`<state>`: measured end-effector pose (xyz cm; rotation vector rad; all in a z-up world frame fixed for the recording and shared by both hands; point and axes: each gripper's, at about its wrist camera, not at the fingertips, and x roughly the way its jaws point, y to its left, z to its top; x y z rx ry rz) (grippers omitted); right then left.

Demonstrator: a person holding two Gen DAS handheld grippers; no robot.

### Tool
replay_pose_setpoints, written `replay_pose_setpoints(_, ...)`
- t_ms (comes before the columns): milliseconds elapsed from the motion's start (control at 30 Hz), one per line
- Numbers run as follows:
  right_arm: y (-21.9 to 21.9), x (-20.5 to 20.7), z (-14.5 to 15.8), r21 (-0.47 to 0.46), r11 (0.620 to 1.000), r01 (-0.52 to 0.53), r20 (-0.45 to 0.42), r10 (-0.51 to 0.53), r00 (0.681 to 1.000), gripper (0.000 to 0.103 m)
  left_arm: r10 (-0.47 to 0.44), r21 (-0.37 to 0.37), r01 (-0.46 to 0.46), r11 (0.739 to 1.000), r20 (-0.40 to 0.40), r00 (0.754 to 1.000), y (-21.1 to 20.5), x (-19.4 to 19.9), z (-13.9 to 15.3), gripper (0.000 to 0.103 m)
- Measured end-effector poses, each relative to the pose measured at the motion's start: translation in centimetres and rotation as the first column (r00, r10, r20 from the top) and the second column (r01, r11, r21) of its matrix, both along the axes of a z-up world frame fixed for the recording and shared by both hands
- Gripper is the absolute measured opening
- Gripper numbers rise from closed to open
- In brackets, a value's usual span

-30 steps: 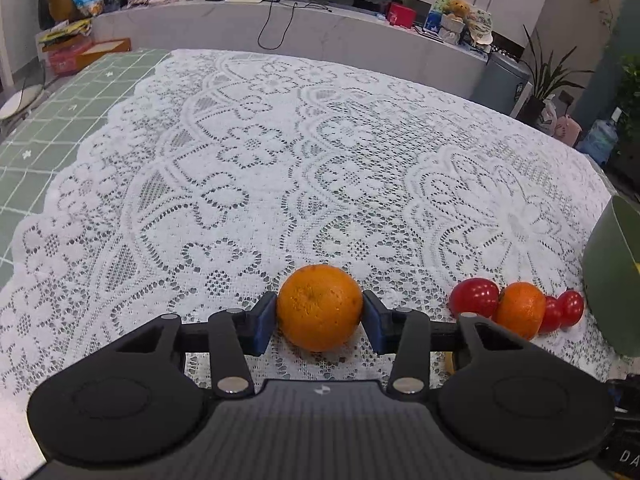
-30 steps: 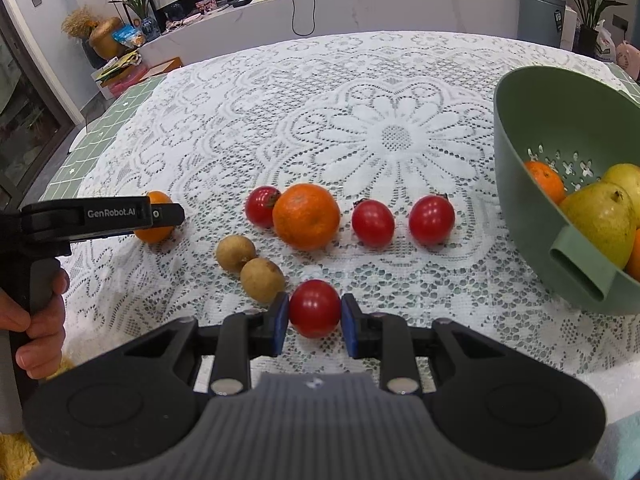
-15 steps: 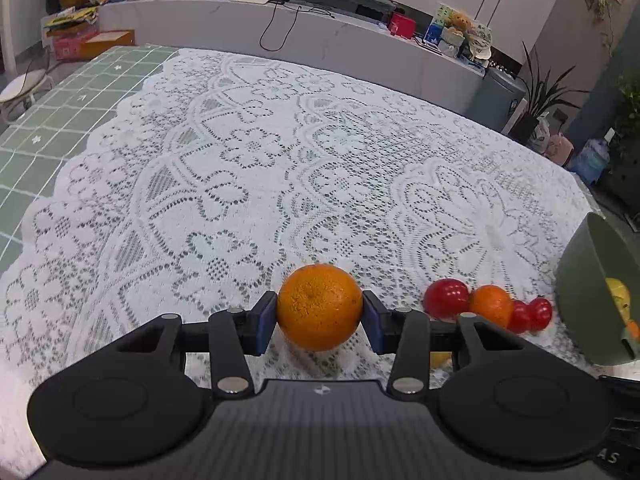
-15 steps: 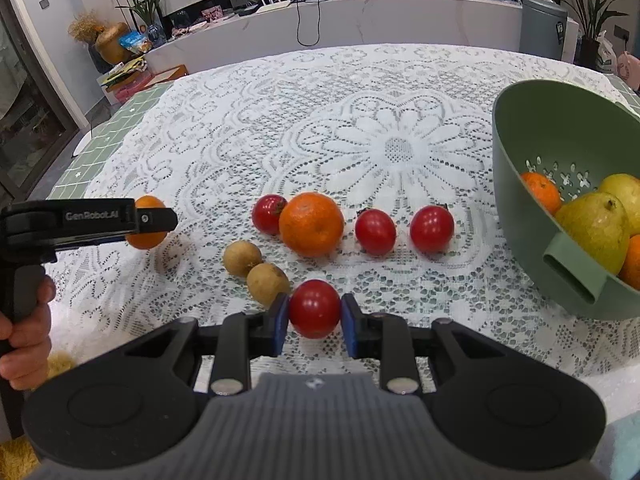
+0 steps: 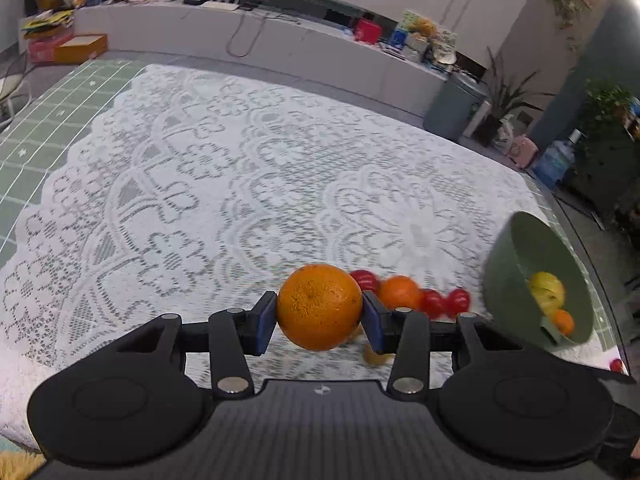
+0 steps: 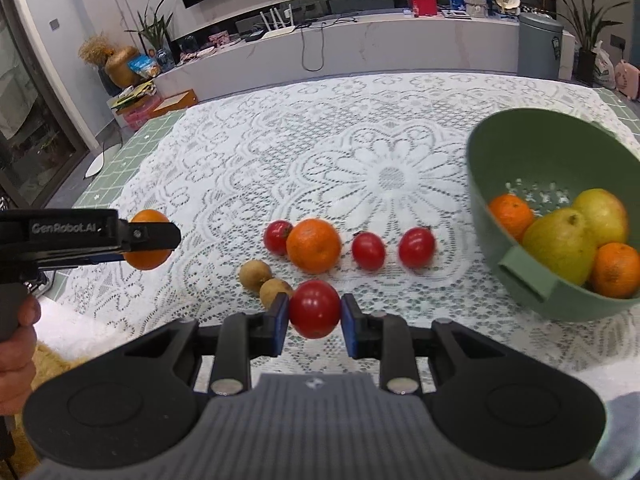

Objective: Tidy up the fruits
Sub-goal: 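Lift the tomato and orange and carry them toward the green colander, then lower the tomato and orange into the colander and open both grippers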

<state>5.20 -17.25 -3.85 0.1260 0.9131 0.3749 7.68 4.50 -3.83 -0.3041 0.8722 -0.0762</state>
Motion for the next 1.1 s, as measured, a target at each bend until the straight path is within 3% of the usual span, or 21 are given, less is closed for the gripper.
replay_pose_setpoints(367, -5.5, 0.6, 3.8, 0.009, 0.999, 0.039, 0.041, -0.039, 0.998, 0.024, -0.188, 0.044, 0.186, 0.982, 0.056, 0.981, -6.7, -0.1, 2.8, 0.051)
replay_pose_setpoints(600, -10.1, 1.7, 5.0, -0.066, 0.995, 0.075, 0.074, -0.07, 0.995, 0.024, -0.292, 0.069, 0.288, 0.955, 0.069, 0.954, -11.1, 1.0, 3.5, 0.051)
replay_pose_setpoints(833, -13.5, 2.7, 5.3, -0.138, 0.986, 0.093, 0.089, -0.081, 0.993, 0.024, -0.37, 0.089, 0.363, 0.927, 0.076, 0.926, -15.3, 2.4, 3.8, 0.051)
replay_pose_setpoints(1100, -15.8, 4.2, 4.1, -0.213, 0.974, 0.074, 0.041, -0.066, 0.997, 0.024, -0.443, 0.084, 0.439, 0.895, 0.042, 0.895, -19.2, 4.3, 3.0, 0.051)
